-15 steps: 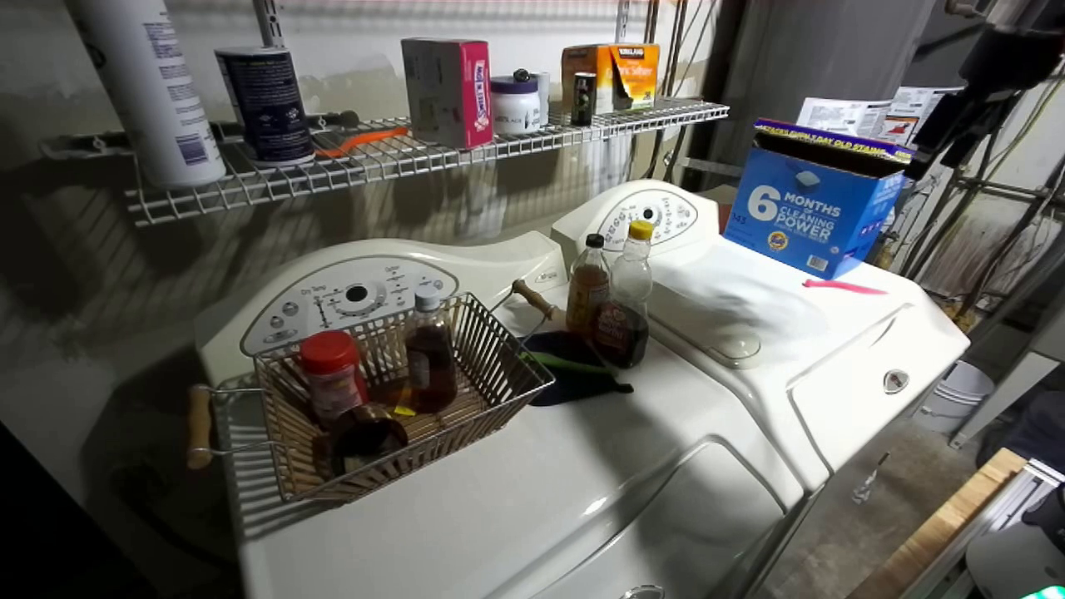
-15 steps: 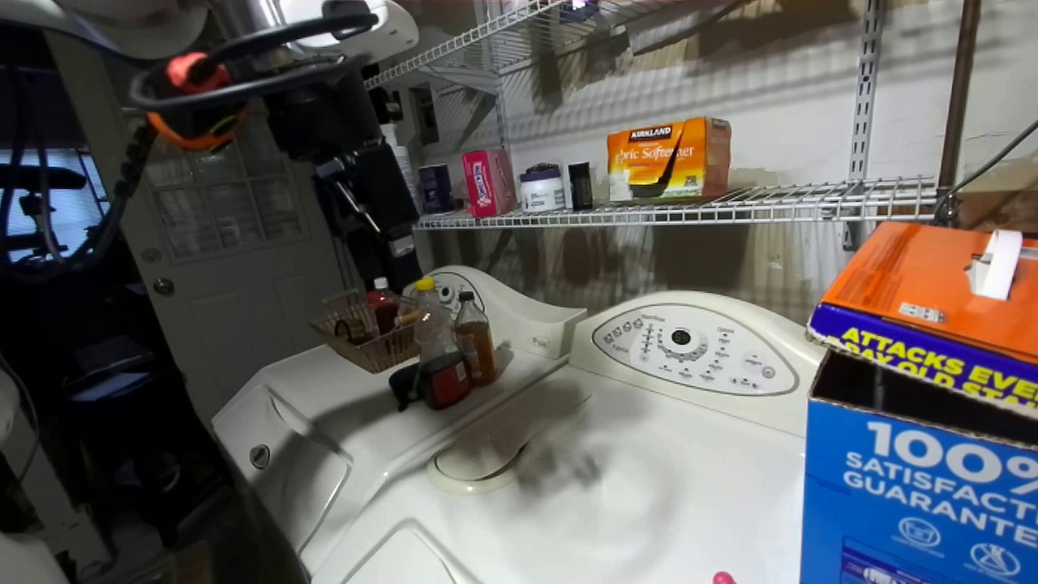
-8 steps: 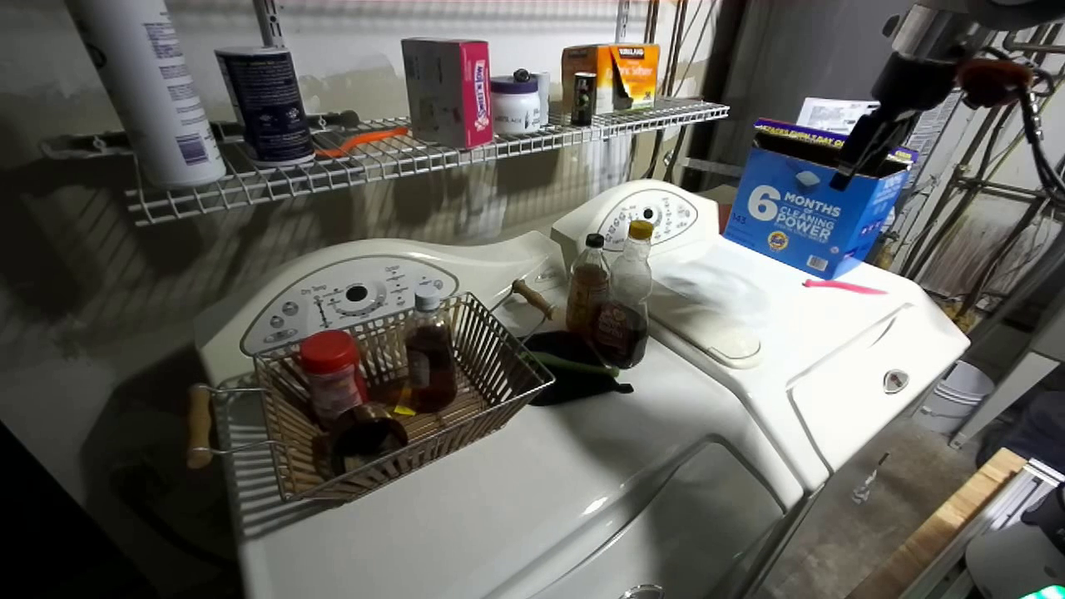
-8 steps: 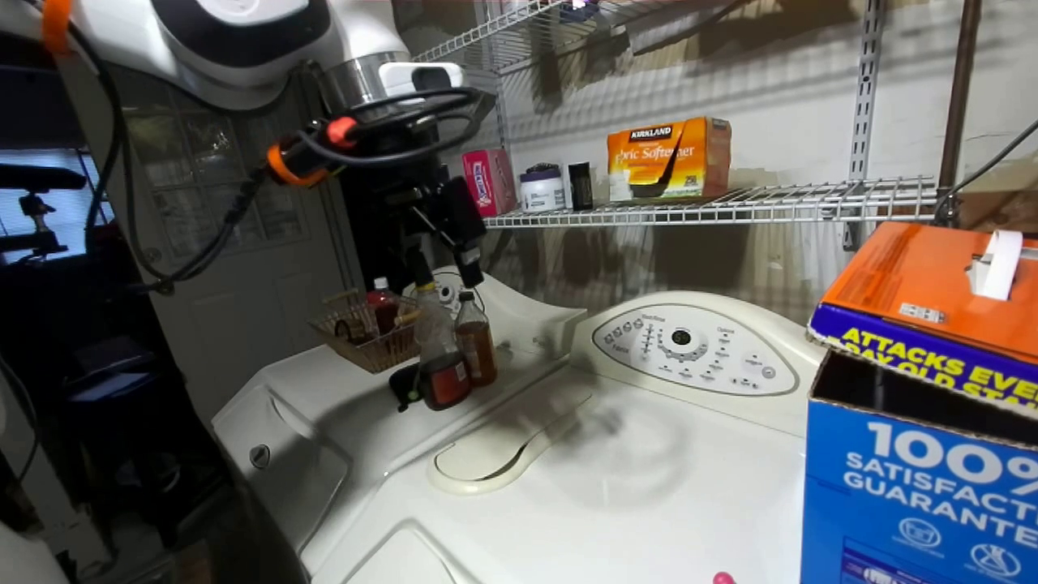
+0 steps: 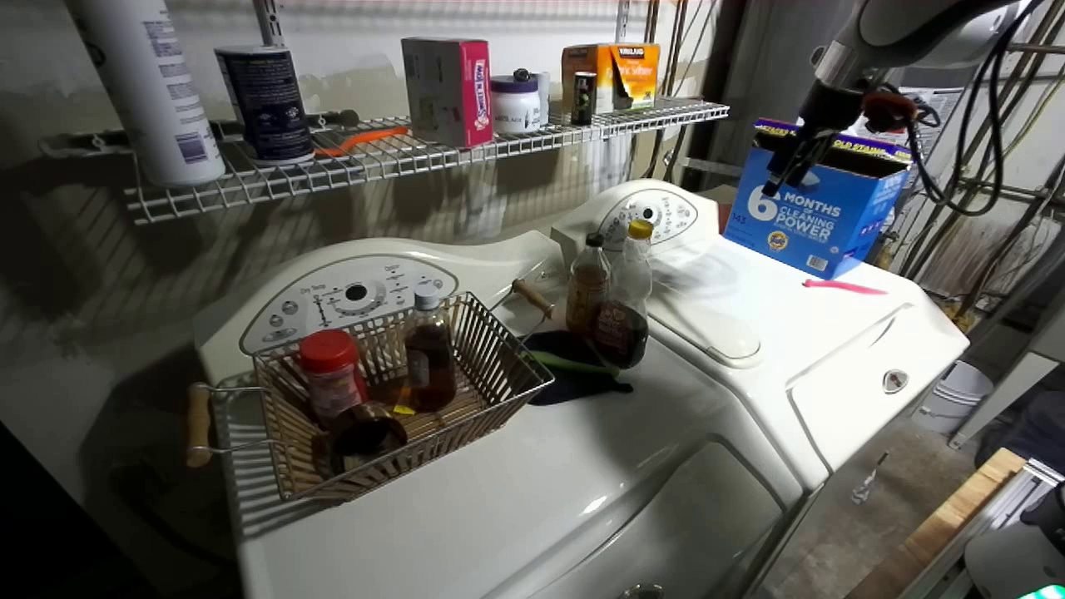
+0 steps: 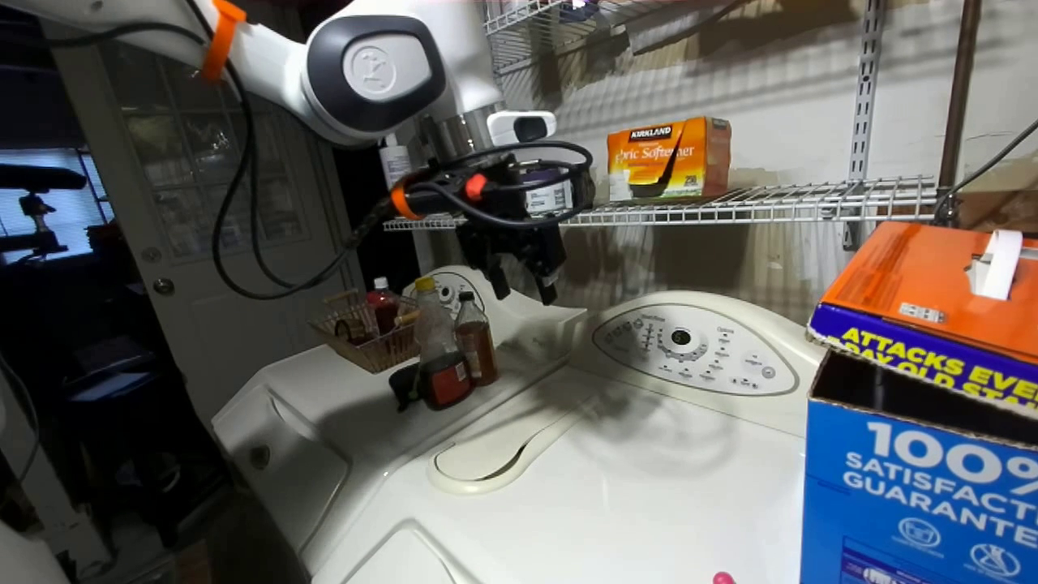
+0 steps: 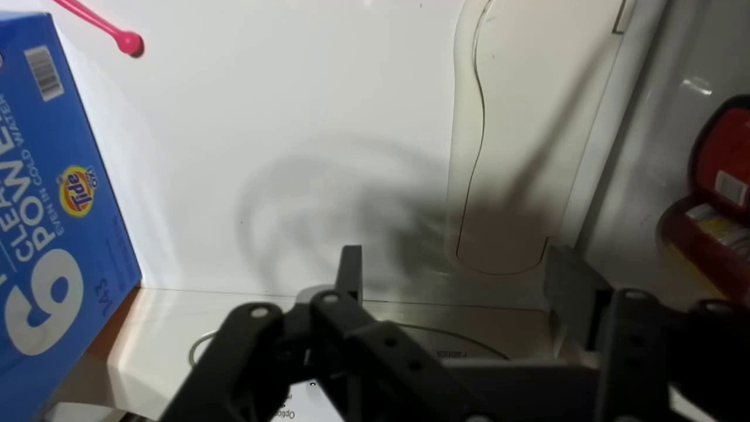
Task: Press a button on the right washing machine
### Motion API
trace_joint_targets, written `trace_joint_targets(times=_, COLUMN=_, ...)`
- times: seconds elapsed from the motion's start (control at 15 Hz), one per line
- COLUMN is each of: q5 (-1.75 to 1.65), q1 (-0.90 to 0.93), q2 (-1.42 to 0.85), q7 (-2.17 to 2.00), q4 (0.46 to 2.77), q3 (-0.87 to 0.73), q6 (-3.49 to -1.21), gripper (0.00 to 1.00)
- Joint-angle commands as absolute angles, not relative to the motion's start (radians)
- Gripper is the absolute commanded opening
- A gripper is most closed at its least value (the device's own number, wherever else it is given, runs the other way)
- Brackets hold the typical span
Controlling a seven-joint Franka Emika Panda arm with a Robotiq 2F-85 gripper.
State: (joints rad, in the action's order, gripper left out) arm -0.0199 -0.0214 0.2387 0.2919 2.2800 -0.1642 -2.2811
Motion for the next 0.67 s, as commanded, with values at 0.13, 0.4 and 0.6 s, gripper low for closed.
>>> trace_joint_targets(times=0.13, q5=0.096, q1=-0.030, q2=0.022, q7=0.380, q4=2.134, q3=-0.160, q6=-2.432, gripper=0.36)
trace_joint_targets(times=0.4, q5=0.180, q1=-0.049, q2=-0.092, q7=0.425, q4=2.076, q3=-0.137, q6=-2.525, gripper=0.10)
trace_joint_targets(times=0.6, q5=0.254, q1=-0.075, q2=-0.167, q7=0.470, q4=2.036, q3=-0.105, q6=-2.586, gripper=0.00)
